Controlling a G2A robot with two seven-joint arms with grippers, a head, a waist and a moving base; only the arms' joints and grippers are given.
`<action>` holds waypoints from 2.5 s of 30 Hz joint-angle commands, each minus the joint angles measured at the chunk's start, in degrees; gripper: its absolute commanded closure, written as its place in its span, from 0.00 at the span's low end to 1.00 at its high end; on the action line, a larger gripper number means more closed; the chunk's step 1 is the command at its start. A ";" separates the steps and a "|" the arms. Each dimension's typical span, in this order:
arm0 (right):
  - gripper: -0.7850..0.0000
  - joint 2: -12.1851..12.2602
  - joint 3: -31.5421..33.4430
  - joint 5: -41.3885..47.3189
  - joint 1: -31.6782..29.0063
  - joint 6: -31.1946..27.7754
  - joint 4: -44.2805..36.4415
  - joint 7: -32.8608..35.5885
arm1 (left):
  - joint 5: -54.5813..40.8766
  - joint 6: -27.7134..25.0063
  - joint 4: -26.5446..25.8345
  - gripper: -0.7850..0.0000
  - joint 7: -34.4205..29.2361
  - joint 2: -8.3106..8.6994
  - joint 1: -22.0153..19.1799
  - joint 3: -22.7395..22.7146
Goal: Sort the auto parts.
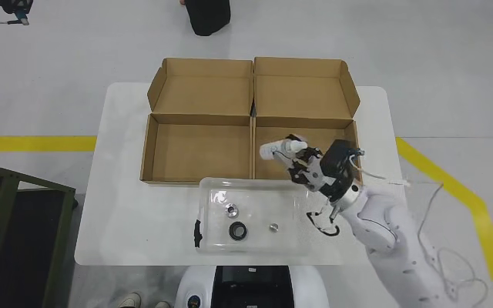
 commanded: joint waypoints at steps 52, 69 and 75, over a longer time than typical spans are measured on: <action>0.00 -3.68 -10.74 -12.21 16.17 4.95 18.11 12.09 | 0.00 0.00 0.00 0.00 -0.01 0.00 0.00 0.00; 0.00 -1.26 -1.45 -9.73 3.78 -5.80 -1.58 12.47 | 0.00 0.00 0.00 0.00 -0.01 0.00 0.00 0.00; 0.00 -0.07 0.59 -15.52 -2.25 -13.86 -7.28 10.74 | 0.00 0.00 0.00 0.00 -0.01 0.00 0.00 0.00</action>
